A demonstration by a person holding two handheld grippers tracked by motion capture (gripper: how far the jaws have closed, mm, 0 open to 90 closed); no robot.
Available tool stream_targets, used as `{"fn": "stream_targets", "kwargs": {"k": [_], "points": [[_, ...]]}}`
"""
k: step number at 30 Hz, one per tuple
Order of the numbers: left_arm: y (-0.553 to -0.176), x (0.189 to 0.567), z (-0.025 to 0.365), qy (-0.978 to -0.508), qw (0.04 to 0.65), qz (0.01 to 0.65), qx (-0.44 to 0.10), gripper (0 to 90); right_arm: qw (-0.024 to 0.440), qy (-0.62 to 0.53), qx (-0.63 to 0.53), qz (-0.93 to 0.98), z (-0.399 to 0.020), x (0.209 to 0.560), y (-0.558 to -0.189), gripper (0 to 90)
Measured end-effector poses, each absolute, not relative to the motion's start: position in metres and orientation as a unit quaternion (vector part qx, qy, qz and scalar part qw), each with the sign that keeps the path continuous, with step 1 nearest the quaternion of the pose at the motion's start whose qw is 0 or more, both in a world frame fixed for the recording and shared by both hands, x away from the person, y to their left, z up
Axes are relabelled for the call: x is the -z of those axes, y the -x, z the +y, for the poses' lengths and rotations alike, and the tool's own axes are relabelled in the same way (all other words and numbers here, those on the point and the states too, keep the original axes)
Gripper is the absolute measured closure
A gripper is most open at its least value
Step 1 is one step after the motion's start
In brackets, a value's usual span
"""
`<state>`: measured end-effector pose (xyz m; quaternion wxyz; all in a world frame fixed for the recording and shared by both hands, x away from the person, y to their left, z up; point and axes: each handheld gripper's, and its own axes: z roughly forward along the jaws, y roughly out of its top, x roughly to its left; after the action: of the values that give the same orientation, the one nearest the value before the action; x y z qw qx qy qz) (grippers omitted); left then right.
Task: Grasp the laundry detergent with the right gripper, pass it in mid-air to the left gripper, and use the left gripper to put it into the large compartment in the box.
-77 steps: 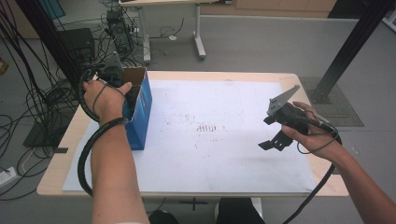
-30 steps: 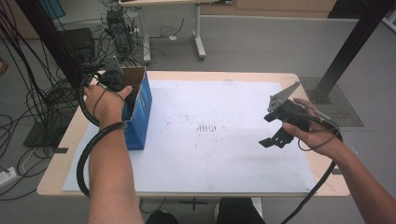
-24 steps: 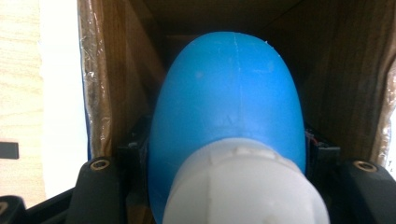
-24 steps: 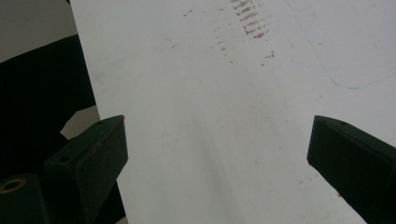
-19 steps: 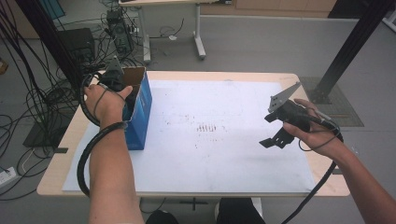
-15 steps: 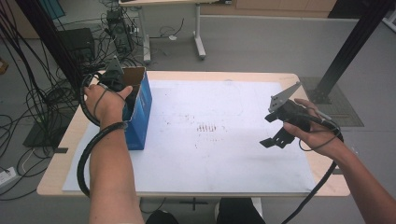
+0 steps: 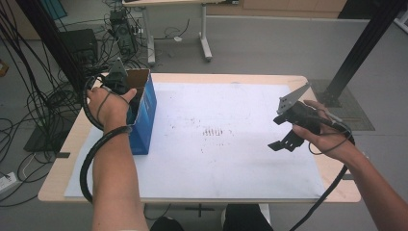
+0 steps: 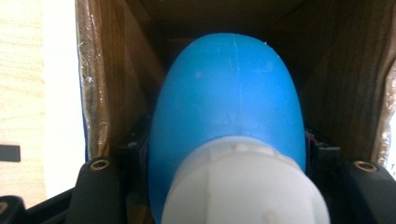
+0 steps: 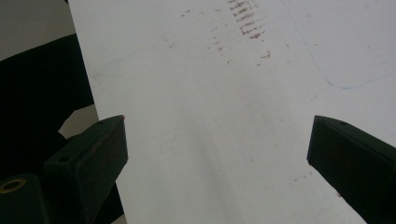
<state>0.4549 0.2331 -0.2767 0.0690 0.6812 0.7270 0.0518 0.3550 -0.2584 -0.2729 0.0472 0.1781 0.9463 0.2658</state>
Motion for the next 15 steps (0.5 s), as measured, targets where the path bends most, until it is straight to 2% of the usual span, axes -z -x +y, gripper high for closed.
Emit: {"fn": "stream_targets", "kwargs": {"k": [15], "points": [[-0.4537, 0.277, 0.2327, -0.68, 0.072, 0.728, -0.056, 36.8, 0.047, -0.177, -0.261, 0.948, -0.2593, 0.2725, -0.3553, 5.1]]}}
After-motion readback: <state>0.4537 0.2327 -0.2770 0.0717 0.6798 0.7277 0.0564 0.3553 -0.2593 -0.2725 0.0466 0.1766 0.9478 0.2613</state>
